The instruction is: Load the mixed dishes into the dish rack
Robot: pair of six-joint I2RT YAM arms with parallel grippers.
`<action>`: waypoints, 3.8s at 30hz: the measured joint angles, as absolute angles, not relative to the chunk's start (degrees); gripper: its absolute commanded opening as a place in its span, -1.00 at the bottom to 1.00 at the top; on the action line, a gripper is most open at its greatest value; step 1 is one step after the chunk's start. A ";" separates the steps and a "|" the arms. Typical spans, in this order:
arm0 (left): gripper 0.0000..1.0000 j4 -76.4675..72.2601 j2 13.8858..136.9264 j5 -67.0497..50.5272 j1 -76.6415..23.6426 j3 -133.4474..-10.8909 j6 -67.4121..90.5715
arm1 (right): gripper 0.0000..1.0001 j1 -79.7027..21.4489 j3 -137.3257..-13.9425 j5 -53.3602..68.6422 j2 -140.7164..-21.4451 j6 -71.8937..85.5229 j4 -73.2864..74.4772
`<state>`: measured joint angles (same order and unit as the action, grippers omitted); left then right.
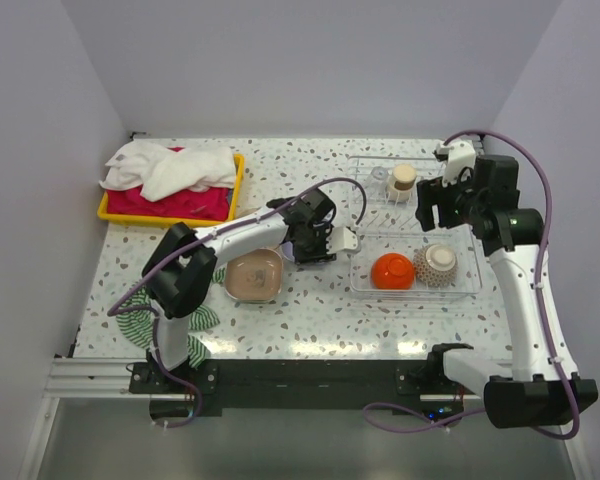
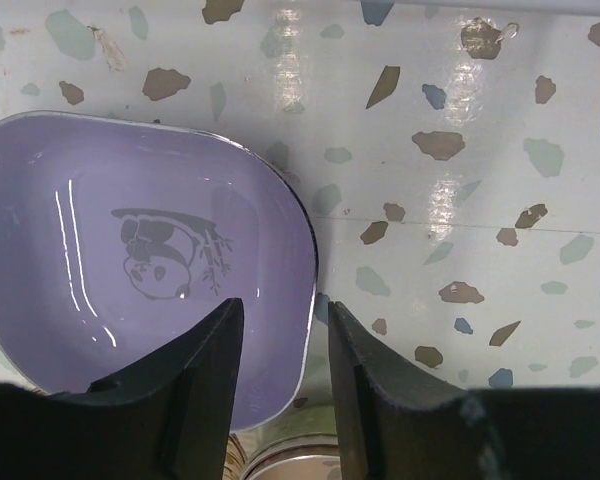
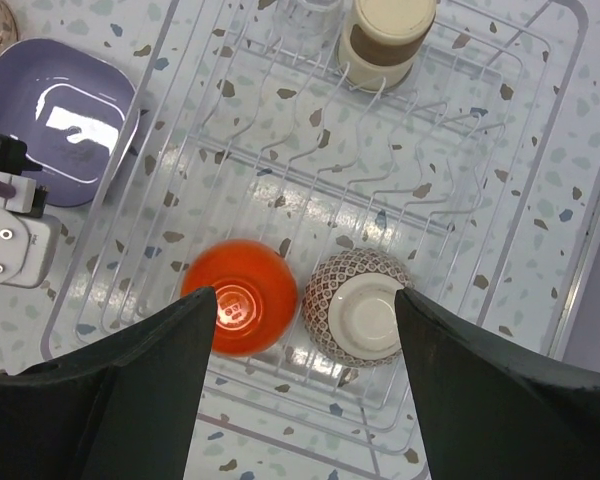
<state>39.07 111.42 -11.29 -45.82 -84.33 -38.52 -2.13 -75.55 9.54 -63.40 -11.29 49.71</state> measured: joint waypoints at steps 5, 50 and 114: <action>-0.23 38.98 112.31 -11.05 -45.84 -84.34 -38.52 | 0.52 -1.87 -75.59 9.54 -64.58 -11.22 49.69; -1.00 5.23 125.80 -45.50 -43.55 -124.40 19.40 | 0.41 17.32 -85.30 2.70 -86.70 -16.12 59.68; -1.00 -14.09 129.67 -34.39 -42.61 -108.66 68.16 | 0.25 15.57 -90.61 7.01 -89.89 -9.37 62.33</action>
